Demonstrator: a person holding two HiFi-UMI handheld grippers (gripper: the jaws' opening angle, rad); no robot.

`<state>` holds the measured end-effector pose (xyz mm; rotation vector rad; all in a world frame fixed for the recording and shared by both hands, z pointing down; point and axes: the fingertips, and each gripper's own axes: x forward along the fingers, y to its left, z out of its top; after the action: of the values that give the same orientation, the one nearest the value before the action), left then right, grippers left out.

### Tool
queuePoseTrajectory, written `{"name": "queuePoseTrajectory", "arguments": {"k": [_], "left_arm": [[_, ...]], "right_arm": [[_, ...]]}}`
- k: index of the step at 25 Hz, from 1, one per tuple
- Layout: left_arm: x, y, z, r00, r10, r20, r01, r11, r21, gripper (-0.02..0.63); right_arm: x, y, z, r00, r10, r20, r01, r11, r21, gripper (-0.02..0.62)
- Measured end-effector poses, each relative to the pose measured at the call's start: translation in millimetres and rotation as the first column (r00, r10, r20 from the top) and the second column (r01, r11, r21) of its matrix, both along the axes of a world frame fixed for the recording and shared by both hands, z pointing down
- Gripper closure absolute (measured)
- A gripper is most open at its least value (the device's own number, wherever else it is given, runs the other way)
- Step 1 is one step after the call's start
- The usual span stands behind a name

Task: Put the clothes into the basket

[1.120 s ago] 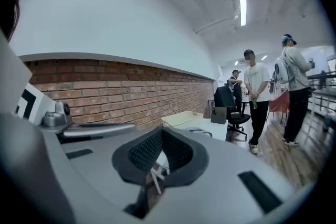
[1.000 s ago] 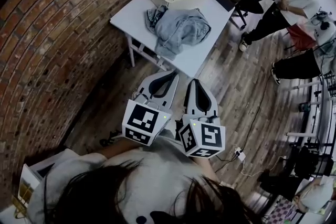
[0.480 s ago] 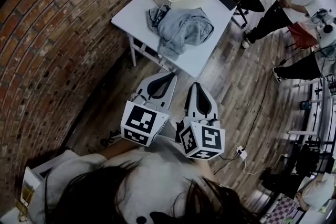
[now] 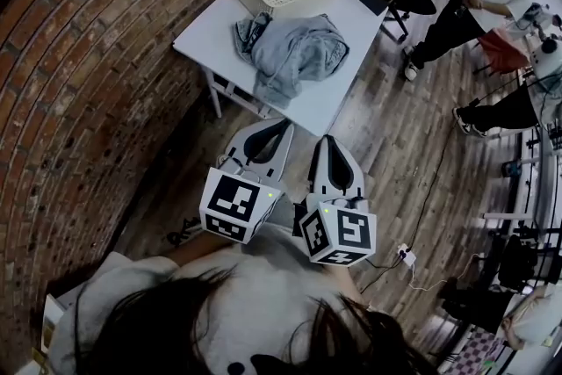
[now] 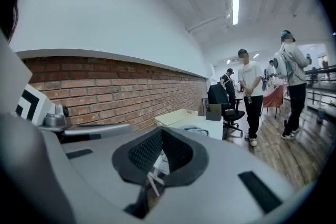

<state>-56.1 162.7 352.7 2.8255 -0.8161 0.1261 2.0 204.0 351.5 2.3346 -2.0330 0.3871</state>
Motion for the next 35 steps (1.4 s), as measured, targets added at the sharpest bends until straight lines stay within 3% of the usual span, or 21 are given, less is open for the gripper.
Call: {"name": "queuePoseTrajectory", "arguments": {"k": [18, 30, 35], "left_arm": [[79, -159, 19, 0.992, -0.124, 0.031, 0.125, 0.992, -0.031, 0.600], [111, -212, 31, 0.989, -0.138, 0.054, 0.140, 0.989, -0.048, 0.600], [116, -220, 50, 0.992, -0.079, 0.095, 0.087, 0.993, -0.083, 0.598]], "right_arm": [[80, -169, 11, 0.991, -0.137, -0.012, 0.136, 0.990, -0.033, 0.591], [118, -225, 23, 0.979, -0.202, -0.008, 0.202, 0.978, -0.053, 0.590], [118, -239, 36, 0.972, -0.234, 0.005, 0.234, 0.970, -0.064, 0.589]]}}
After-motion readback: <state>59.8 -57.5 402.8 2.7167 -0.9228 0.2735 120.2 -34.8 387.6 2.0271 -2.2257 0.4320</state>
